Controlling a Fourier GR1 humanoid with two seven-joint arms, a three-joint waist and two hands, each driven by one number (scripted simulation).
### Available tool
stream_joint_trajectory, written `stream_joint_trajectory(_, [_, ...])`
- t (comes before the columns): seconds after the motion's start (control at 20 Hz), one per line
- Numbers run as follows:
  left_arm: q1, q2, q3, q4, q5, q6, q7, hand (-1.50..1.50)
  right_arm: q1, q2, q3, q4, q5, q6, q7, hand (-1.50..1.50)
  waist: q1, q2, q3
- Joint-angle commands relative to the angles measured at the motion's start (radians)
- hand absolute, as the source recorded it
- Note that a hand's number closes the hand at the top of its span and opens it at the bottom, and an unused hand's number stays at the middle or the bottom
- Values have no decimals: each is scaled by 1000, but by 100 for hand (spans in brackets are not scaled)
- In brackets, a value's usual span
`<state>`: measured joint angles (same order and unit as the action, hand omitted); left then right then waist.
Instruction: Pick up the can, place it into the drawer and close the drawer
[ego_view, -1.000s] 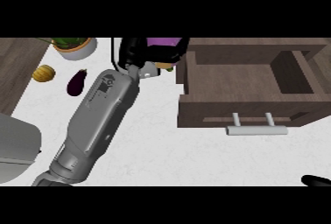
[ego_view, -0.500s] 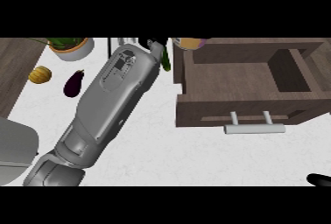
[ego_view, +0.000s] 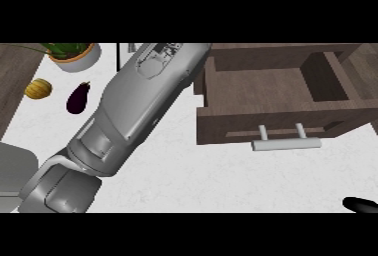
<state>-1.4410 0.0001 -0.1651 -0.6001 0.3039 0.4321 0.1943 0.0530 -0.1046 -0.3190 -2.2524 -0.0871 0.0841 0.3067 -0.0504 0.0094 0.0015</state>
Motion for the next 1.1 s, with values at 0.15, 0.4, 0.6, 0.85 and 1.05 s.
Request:
stream_joint_trajectory(0.15, [-128,0,-62,145,81,47,-6,150,-41,-43,-26,-26,-53,5,70,-150,-21,3,1])
stream_joint_trajectory(0.4, [-168,0,-93,231,96,93,-78,150,-63,-31,10,33,7,0,25,-150,-34,14,2])
stream_joint_trajectory(0.6, [-130,0,-106,281,119,123,-128,-150,-85,-49,-9,17,-28,-2,63,-150,-35,14,1])
stream_joint_trajectory(0.85, [-187,0,-150,286,170,201,-90,-150,-102,-34,32,63,19,-4,26,-150,-53,16,2])
stream_joint_trajectory(1.05, [-169,0,-169,266,204,233,-131,-150,-149,-96,51,87,84,31,-27,-150,-59,20,3])
